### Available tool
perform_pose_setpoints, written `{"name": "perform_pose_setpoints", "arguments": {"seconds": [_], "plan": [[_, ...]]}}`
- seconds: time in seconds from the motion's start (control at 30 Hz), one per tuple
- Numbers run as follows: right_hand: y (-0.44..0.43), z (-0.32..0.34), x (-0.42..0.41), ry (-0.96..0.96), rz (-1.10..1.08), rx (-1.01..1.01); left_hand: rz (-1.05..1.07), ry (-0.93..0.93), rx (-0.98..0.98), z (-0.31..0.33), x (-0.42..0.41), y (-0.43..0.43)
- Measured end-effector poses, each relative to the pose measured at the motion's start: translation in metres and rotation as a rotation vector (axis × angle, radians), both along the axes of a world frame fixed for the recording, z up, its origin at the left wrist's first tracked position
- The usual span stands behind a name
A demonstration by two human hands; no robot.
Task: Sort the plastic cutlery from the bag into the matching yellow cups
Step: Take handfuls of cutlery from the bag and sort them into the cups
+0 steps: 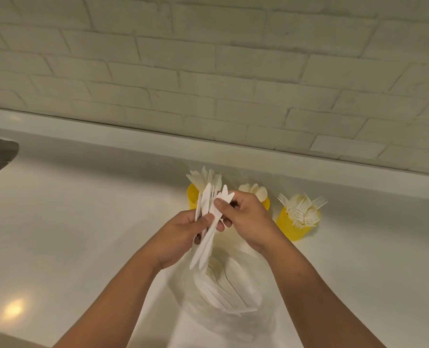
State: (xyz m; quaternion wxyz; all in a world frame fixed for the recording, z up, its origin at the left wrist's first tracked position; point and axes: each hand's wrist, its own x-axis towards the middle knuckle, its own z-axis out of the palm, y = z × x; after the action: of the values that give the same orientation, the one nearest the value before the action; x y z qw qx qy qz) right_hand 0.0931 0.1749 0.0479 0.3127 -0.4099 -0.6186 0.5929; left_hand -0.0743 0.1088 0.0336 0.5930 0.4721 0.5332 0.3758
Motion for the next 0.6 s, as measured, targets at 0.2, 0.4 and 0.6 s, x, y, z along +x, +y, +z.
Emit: {"name": "perform_pose_setpoints", "arguments": {"seconds": [0.2,0.4,0.6], "plan": [[0.000,-0.008,-0.005,0.031,-0.113,-0.032,-0.033,0.078,0.055,-0.008,0.004,0.002],[0.016,-0.009,0.011,0.342,0.134,-0.455,0.017,-0.487,-0.129,-0.017,-0.006,0.010],[0.018,-0.015,0.006,0.194,0.157,-0.230,-0.111,-0.696,-0.195,-0.024,-0.012,0.018]]}}
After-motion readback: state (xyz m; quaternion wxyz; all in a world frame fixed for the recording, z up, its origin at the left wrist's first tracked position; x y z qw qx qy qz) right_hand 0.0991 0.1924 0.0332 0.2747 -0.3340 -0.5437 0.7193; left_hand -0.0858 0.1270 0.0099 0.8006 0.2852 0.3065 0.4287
